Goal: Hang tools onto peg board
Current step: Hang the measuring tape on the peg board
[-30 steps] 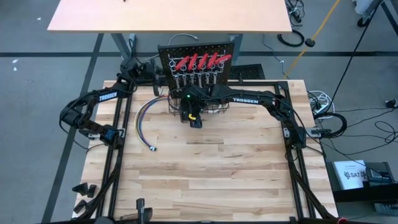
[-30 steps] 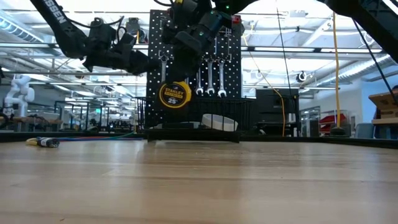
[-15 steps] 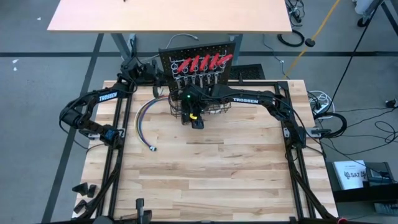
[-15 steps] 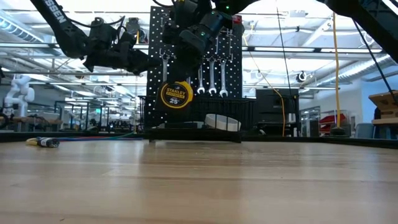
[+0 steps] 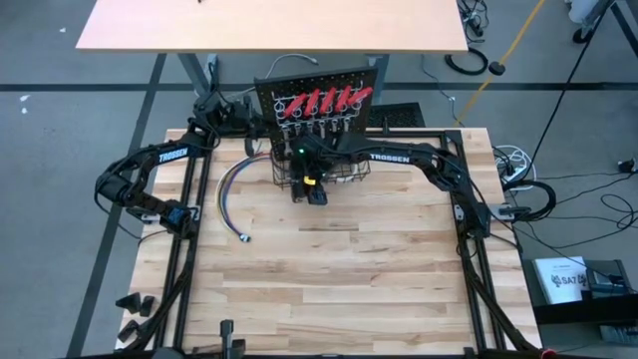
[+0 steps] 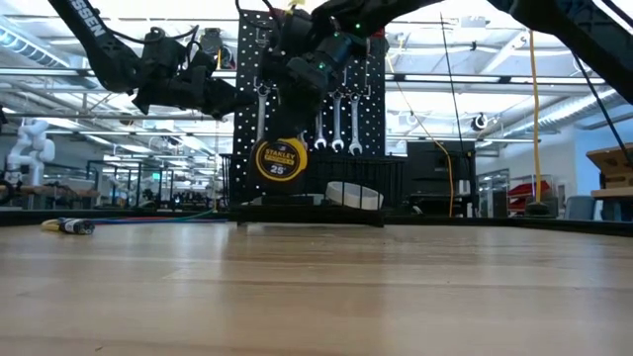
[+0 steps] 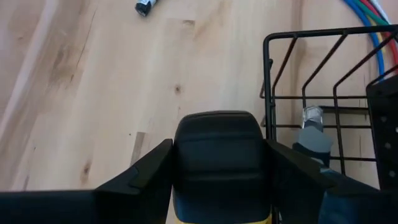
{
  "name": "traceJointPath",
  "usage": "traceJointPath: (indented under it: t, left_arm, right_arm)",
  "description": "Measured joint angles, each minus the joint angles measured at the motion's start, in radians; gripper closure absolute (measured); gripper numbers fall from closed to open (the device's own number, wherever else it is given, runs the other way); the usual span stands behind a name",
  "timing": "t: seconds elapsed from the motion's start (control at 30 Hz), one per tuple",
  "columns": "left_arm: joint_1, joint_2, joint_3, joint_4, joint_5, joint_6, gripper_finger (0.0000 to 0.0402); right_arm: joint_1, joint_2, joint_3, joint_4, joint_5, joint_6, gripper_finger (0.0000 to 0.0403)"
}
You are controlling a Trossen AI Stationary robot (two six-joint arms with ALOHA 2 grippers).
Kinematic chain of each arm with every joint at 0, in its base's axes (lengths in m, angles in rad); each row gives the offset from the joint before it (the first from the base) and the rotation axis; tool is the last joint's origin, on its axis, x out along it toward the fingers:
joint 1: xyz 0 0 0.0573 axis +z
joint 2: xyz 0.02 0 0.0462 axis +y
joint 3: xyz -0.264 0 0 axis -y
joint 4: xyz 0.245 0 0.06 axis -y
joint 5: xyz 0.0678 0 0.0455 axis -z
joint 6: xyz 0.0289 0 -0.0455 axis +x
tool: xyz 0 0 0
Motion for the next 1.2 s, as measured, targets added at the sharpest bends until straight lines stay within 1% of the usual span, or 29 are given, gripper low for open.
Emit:
traceJointPath:
  t: [0.4,0.6,0.93,1.03,1.13,1.2]
  left_arm:
    - [-0.003,0.0,0.0,0.009,-0.006,-0.034,0.033]
    - [-0.003,0.0,0.0,0.008,-0.007,-0.042,0.033]
    - [-0.003,0.0,0.0,0.003,-0.008,-0.046,0.033]
    - [-0.003,0.0,0.0,0.001,-0.008,-0.05,0.033]
    - [-0.003,0.0,0.0,0.001,-0.007,-0.05,0.033]
    - [-0.003,0.0,0.0,-0.001,-0.008,-0.05,0.033]
  right_arm:
    - [0.002,0.013,0.0,0.028,0.011,0.003,0.0193]
    - [0.003,0.014,-0.001,0.031,0.014,-0.001,0.0182]
    - [0.023,0.016,-0.004,0.057,0.043,-0.041,0.0124]
    - [0.028,0.016,-0.005,0.057,0.063,-0.046,0.0107]
    - [0.042,0.01,-0.005,0.057,0.113,-0.068,0.0095]
    - [0.042,0.001,-0.005,0.051,0.113,-0.085,0.0089]
